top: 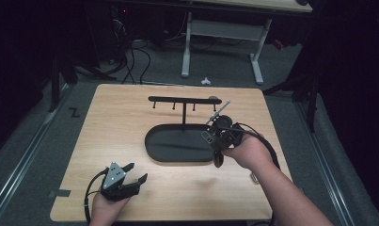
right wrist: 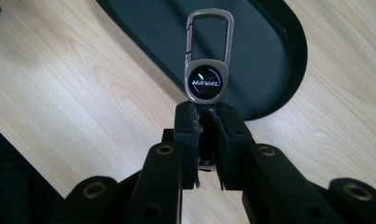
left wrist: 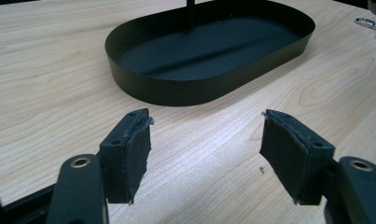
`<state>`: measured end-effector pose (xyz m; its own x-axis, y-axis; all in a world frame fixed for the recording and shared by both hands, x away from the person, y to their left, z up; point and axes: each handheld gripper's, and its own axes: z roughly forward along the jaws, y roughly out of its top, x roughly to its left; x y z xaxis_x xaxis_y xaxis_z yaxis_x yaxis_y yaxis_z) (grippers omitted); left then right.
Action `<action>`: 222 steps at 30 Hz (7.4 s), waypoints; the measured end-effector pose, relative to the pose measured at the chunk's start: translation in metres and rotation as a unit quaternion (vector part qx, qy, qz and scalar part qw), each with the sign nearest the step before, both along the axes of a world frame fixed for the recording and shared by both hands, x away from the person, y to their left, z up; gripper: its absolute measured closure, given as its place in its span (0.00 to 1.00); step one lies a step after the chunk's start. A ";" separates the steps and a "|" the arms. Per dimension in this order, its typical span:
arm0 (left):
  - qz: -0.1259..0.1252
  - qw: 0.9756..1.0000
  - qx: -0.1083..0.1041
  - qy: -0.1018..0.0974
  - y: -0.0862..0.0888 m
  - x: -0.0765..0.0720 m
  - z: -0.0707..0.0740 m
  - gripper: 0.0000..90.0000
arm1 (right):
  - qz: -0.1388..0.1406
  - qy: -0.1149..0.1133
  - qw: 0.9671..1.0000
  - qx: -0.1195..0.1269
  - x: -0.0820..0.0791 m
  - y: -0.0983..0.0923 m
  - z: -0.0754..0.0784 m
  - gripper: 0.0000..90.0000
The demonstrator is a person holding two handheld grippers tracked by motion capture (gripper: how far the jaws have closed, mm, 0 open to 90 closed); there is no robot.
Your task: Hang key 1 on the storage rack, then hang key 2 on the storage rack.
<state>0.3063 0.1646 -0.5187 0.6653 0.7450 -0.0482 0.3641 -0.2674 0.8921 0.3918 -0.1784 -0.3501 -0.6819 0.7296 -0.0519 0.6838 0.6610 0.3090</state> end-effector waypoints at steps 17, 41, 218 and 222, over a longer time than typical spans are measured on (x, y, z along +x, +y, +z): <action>0.006 1.000 -0.003 0.006 0.005 -0.001 -0.001 0.37 | -0.015 -0.008 1.000 0.010 0.023 0.008 0.012 0.90; 0.006 1.000 0.006 0.005 0.006 -0.004 -0.001 0.38 | -0.033 -0.036 0.999 0.022 0.062 0.022 0.024 0.90; -0.022 0.997 0.071 0.023 -0.003 -0.006 -0.009 0.38 | -0.092 -0.078 0.984 0.133 -0.063 -0.111 -0.159 0.62; -0.024 0.997 0.072 0.024 -0.005 -0.006 -0.010 0.38 | -0.082 -0.076 0.986 0.121 -0.065 -0.110 -0.158 0.74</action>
<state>0.2999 0.1600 -0.5284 0.6997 0.7141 0.0243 0.3900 -0.4102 0.8244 0.3266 -0.2881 -0.5078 -0.5517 0.8328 0.0454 0.7088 0.4395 0.5517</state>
